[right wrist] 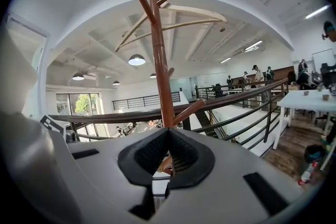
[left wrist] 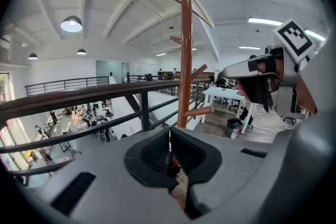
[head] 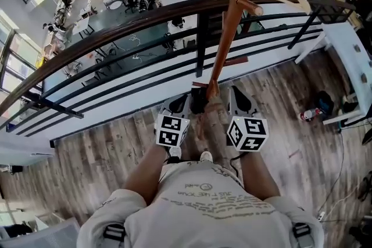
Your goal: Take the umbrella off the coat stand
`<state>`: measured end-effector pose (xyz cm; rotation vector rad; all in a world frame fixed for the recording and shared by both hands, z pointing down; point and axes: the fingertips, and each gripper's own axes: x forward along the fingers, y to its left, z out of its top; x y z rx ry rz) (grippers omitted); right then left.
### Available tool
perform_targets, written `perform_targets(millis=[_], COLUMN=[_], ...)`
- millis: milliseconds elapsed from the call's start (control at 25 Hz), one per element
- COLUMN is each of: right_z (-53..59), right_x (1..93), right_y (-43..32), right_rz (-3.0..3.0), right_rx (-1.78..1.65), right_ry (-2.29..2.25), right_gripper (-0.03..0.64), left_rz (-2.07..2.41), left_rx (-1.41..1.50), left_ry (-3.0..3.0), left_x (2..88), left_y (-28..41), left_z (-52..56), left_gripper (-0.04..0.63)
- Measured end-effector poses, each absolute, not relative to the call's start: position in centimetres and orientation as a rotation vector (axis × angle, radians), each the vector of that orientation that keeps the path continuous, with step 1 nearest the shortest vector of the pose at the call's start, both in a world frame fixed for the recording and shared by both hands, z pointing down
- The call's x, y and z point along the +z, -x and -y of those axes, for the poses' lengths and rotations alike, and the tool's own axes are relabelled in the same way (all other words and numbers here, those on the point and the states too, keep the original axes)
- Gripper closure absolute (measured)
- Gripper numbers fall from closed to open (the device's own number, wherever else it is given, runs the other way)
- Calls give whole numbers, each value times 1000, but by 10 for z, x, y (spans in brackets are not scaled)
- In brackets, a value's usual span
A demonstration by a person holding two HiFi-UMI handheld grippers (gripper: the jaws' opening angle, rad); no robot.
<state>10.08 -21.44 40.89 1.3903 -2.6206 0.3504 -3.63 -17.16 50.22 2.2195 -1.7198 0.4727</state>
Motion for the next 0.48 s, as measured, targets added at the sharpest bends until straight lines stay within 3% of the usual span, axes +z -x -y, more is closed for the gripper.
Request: perform_targets(millis=[240,480], right_z=[211,203], right_x=[420,436], right_y=[-99,-100], right_rz=[2546,2436], right_rx=[379,404], right_ry=[-1473,-1555], right_gripper=[614,614], left_rz=[1574,1384], left_rx=[500,460], left_ry=[-2327,-2394], left_x=[538,586], left_y=[38,30], left_z=[185,196], left_gripper=[587,529])
